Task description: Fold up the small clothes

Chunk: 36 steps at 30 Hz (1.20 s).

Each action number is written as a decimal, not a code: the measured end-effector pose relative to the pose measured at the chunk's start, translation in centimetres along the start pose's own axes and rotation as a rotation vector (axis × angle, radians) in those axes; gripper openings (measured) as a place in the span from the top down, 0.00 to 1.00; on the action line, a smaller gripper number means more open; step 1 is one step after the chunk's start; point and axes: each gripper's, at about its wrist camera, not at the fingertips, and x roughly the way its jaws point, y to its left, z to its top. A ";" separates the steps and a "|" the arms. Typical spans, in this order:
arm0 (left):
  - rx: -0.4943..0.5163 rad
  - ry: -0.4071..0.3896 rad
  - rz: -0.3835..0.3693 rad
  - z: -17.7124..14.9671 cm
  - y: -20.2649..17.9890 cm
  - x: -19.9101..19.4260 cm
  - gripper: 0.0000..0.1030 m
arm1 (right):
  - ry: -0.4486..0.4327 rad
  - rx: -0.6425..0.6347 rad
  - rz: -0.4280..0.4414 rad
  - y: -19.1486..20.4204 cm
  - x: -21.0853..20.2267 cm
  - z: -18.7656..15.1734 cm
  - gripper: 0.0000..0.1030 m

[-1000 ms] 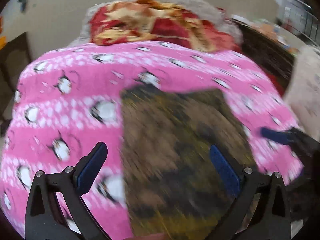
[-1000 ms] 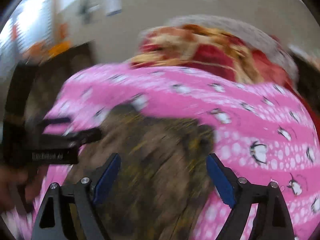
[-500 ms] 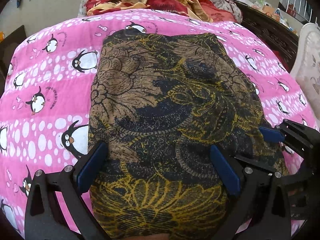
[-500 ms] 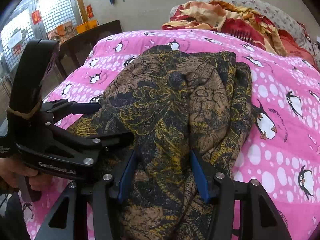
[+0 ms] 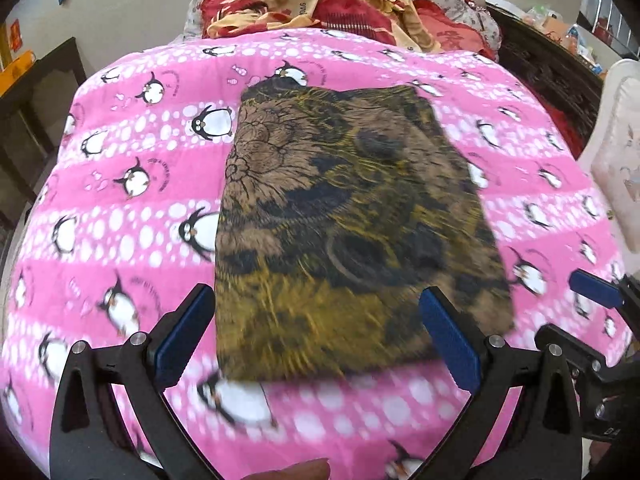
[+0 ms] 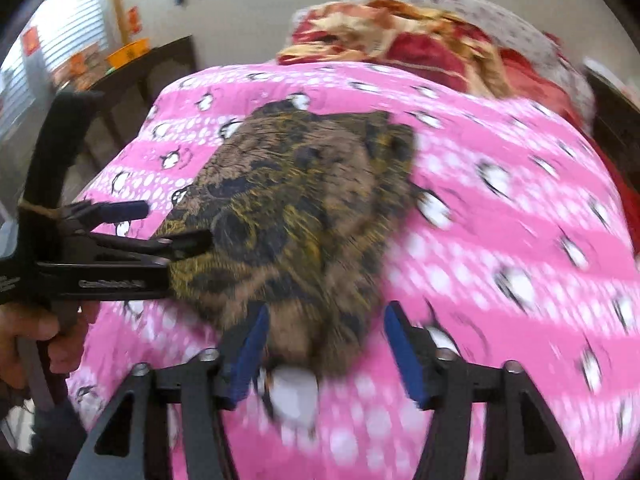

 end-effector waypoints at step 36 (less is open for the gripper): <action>0.005 0.000 0.005 -0.2 -2.5 -3.9 0.01 | -0.103 0.118 -0.048 -2.0 -6.6 -1.5 0.23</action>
